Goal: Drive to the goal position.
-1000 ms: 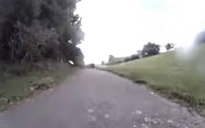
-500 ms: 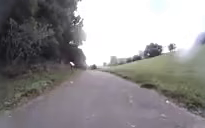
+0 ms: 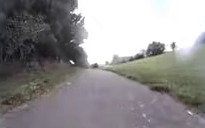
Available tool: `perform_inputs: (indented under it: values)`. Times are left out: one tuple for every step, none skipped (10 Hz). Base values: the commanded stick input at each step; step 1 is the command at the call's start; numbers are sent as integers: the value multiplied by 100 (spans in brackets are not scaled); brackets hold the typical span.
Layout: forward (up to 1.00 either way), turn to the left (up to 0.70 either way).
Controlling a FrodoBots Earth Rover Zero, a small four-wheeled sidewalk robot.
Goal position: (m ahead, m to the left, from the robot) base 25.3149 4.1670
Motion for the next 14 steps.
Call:
perform_inputs:
  values:
    - [100,0]
    - [100,0]
    - [100,0]
    - [100,0]
    - [100,0]
    - [100,0]
    - [100,0]
    - [100,0]
    - [100,0]
    - [100,0]
    - [100,0]
    - [100,0]
    - [100,0]
    - [100,0]
